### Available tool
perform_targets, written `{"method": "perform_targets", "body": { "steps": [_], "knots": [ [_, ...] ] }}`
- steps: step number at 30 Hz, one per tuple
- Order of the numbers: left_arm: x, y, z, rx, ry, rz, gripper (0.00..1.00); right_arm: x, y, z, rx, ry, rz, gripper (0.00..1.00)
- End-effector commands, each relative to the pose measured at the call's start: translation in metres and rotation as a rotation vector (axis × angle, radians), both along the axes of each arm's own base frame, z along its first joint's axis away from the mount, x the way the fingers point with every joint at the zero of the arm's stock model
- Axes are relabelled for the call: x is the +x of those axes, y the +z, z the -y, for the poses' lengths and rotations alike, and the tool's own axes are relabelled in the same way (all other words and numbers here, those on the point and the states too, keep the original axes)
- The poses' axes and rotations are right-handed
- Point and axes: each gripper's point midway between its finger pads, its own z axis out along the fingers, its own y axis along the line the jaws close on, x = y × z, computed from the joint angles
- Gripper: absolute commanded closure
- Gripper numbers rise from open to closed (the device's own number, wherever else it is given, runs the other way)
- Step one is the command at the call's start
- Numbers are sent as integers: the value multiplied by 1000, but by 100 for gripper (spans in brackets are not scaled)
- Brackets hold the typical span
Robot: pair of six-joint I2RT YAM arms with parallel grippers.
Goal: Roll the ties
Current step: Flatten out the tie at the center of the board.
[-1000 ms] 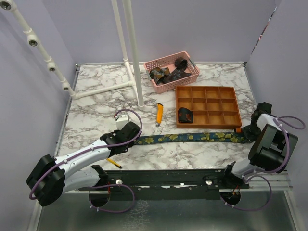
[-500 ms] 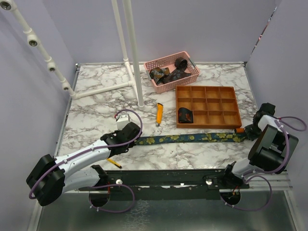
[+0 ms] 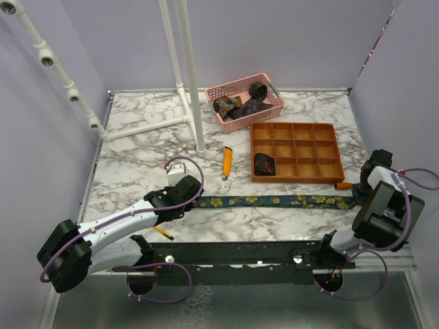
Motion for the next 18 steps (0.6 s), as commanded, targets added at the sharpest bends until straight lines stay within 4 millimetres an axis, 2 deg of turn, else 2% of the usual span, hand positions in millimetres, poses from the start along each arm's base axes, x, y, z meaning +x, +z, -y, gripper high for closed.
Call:
{"method": "perform_targets", "body": {
  "steps": [1,18],
  "knots": [
    [-2,1,-15,63,34,22,100,-5,13,23,-92,-39,-47,100],
    [-3,3,-23,97,66,41,100,26,27,46,-124,-43,-28,100]
  ]
}}
